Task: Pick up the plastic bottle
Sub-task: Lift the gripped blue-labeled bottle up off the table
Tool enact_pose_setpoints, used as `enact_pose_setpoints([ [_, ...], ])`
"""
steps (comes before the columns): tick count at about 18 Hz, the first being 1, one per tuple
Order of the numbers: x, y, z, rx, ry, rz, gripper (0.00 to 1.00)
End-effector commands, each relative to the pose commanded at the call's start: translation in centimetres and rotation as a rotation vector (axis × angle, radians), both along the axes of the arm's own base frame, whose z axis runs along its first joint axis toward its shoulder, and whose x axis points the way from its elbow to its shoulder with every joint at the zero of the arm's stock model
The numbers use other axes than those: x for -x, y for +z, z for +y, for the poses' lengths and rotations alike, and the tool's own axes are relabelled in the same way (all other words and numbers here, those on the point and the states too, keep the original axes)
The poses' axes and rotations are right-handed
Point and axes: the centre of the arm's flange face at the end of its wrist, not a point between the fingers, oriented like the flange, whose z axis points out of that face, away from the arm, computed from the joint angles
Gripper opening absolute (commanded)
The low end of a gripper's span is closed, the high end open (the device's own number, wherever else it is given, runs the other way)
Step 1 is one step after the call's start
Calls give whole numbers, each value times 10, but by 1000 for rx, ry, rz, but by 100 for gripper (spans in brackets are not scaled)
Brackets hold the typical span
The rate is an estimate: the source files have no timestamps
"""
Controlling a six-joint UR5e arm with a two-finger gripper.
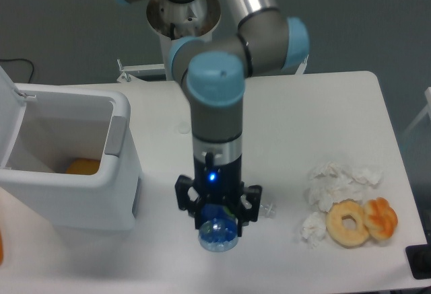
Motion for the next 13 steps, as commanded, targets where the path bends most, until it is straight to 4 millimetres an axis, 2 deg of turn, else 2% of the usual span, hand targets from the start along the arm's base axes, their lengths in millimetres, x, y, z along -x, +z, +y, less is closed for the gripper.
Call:
enact_pose_setpoints([
  [2,0,6,-7,-26,-27,-6,78],
  [4,0,0,-8,-26,-37,-19,78],
  [13,-4,-4,-8,-34,-55,-32,78],
])
